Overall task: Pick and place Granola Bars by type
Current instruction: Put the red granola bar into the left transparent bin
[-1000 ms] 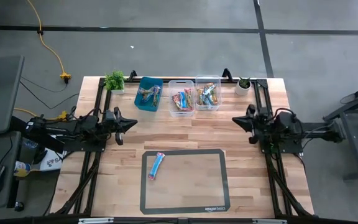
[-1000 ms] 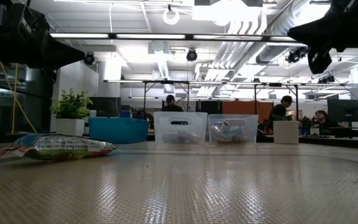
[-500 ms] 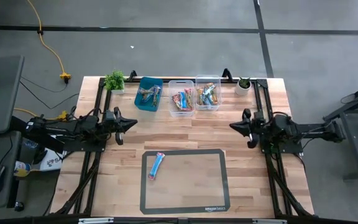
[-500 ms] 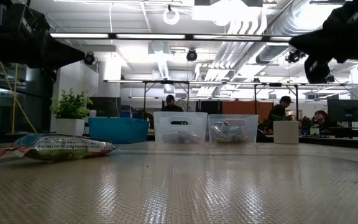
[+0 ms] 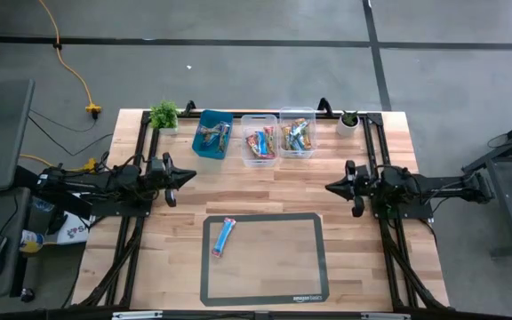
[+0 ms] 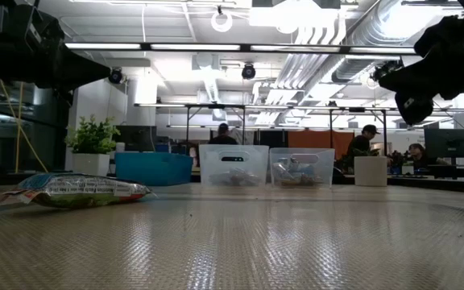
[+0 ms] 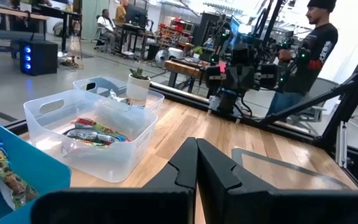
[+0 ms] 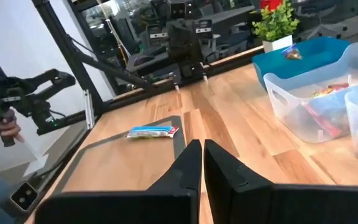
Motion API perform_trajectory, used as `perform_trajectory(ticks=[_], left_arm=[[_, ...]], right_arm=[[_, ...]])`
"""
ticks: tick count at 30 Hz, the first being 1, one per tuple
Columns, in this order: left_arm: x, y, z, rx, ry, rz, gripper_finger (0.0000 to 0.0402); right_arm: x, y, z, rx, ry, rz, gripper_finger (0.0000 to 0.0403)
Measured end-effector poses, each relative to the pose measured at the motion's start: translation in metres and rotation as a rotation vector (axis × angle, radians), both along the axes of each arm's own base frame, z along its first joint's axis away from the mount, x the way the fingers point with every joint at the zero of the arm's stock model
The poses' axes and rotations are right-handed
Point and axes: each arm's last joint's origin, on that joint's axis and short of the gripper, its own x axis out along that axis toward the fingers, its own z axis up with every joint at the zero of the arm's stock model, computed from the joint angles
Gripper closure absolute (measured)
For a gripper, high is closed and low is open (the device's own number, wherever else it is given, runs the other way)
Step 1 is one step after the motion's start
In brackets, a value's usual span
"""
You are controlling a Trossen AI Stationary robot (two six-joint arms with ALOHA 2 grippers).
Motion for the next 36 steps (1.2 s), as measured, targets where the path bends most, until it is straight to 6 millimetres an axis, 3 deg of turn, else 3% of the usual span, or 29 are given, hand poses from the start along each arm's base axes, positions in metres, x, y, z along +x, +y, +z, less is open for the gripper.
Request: perform_trajectory(ticks=[6,11,25,31,36], left_arm=[[0.000,0.000,0.002,-0.030,-0.033,-0.005,0.0401],[-0.003,0.000,0.017,-0.053,-0.137,-0.010,0.0401],[-0.040,0.003,0.114,-0.068,-0.331,-0.041,0.0401],[-0.058,0.004,0.161,-0.173,-0.279,-0.069,0.0401],[-0.055,0.003,0.196,-0.188,-0.184,-0.108,0.0401]], right_arm=[[0.000,0.000,-0.001,0.016,0.008,0.010,0.0402],[0.000,0.000,-0.001,0.018,0.007,0.009,0.0397],[0.000,0.000,0.000,0.018,0.005,0.007,0.0399],[0.000,0.000,0.000,0.016,0.004,0.007,0.0401],[0.000,0.000,0.000,0.016,0.004,0.007,0.0400]])
